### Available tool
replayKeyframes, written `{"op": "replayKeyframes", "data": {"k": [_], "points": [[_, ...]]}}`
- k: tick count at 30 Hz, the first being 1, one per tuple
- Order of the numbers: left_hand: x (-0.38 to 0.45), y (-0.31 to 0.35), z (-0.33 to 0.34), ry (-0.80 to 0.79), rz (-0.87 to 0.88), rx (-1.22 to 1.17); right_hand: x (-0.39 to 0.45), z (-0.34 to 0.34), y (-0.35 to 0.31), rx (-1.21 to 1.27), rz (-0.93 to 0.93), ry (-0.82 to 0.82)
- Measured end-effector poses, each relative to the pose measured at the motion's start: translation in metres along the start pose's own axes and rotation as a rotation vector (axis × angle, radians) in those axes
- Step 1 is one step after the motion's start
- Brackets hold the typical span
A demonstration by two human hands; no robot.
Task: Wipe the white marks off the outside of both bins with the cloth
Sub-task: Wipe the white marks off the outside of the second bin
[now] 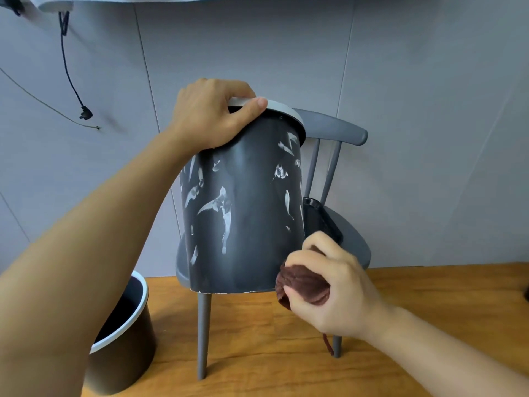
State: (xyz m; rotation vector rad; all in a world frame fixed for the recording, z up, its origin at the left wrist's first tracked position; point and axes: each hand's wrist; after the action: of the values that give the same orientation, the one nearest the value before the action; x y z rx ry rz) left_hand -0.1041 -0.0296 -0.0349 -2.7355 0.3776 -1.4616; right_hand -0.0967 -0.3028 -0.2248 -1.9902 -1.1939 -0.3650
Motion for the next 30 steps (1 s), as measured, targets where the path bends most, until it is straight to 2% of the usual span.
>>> {"op": "replayKeyframes", "data": {"k": [5, 11, 13, 16, 22, 30], "points": [[0.002, 0.008, 0.001, 0.001, 0.022, -0.001, 0.002, -0.004, -0.006, -0.011, 0.046, 0.008], [0.002, 0.017, 0.001, 0.016, 0.070, 0.029, 0.050, -0.012, -0.024, 0.028, 0.125, 0.231], [0.001, 0.015, 0.001, 0.003, 0.054, 0.044, 0.064, -0.016, -0.028, 0.029, 0.154, 0.259], [-0.001, 0.010, 0.000, 0.004, 0.043, 0.042, 0.070, -0.018, -0.031, 0.001, 0.148, 0.246], [0.000, 0.004, 0.003, 0.012, 0.020, 0.050, 0.023, -0.004, -0.023, -0.138, -0.028, 0.103], [-0.003, -0.009, 0.004, 0.036, -0.029, 0.044, 0.030, -0.002, -0.023, -0.140, 0.028, 0.107]]}}
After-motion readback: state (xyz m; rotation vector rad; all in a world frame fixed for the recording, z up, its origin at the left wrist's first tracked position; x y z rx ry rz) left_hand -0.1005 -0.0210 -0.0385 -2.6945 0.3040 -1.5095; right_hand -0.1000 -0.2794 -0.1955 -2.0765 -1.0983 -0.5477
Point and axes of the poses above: each hand's wrist, its own x-axis towards the middle knuckle, its own z-axis out of the palm, y = z × x, and after that the axes turned 14 degrees about z, right-handed
